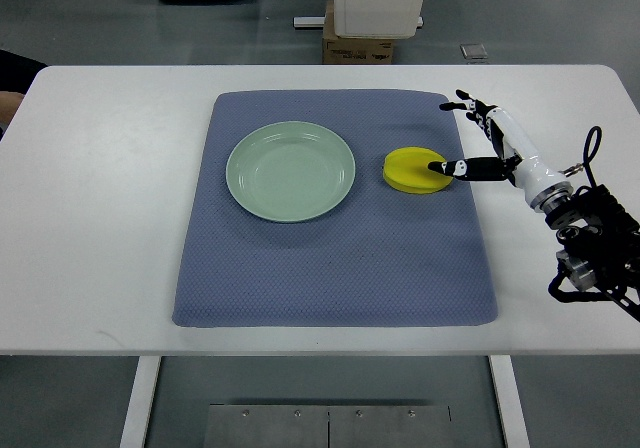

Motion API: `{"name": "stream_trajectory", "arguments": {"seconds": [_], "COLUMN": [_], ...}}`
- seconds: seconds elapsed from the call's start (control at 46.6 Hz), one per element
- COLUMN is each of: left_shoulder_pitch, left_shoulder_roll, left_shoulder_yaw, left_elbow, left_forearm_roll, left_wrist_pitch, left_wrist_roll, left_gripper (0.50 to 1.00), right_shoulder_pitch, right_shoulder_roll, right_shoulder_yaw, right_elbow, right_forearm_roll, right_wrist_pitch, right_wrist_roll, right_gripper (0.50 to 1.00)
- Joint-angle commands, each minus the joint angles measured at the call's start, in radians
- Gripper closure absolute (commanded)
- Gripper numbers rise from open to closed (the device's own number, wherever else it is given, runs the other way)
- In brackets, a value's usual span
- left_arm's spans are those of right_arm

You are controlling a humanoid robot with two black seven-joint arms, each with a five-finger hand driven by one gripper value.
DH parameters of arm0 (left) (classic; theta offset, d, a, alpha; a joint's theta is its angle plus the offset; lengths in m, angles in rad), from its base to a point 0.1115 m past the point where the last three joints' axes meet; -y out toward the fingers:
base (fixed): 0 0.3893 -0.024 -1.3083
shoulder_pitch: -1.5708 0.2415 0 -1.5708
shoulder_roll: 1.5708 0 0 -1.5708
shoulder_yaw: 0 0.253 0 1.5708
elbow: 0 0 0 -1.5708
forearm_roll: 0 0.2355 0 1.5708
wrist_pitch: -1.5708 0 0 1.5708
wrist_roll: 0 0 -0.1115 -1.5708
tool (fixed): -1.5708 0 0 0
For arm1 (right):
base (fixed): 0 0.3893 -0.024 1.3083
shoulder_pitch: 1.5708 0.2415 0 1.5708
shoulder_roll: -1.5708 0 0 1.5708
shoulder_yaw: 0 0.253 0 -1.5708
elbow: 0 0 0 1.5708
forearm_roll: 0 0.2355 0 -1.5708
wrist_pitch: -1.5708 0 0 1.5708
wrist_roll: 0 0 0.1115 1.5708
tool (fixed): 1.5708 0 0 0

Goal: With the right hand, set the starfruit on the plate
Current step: 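Reach the right hand toward the yellow starfruit and open fingers, then close the right hand fingers around the yellow starfruit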

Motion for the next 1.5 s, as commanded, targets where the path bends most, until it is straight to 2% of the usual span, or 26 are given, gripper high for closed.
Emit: {"name": "stream_trajectory", "arguments": {"seconds": [0.0,0.129,1.051,1.48], "left_shoulder_pitch": [0.0,0.0,0.0,0.0], "left_shoulder_roll": [0.0,0.0,0.0,0.0], "left_shoulder_yaw": [0.0,0.0,0.0,0.0], "left_elbow": [0.0,0.0,0.0,0.0], "left_forearm_roll": [0.001,0.001,0.001,0.001], "left_wrist_pitch": [0.0,0.0,0.0,0.0], "left_wrist_roll": [0.0,0.0,0.0,0.0], "left_gripper": [0.5,0.5,0.5,0.5], "right_shoulder_pitch": [0.022,0.038,0.042,0.047], "right_shoulder_roll": [-0.002,0.0,0.03,0.066], "right_shoulder_yaw": [-0.079,-0.159,-0.199,-0.233], "right_elbow": [-0.002,-0.002,-0.002,-0.008], "right_forearm_roll": [0.0,0.0,-0.002,0.0], "right_wrist_pitch": [-0.043,-0.101,-0.11,-0.152], "right_wrist_roll": [-0.001,-0.001,-0.001,-0.001], "right_gripper": [0.5,0.5,0.5,0.5]}}
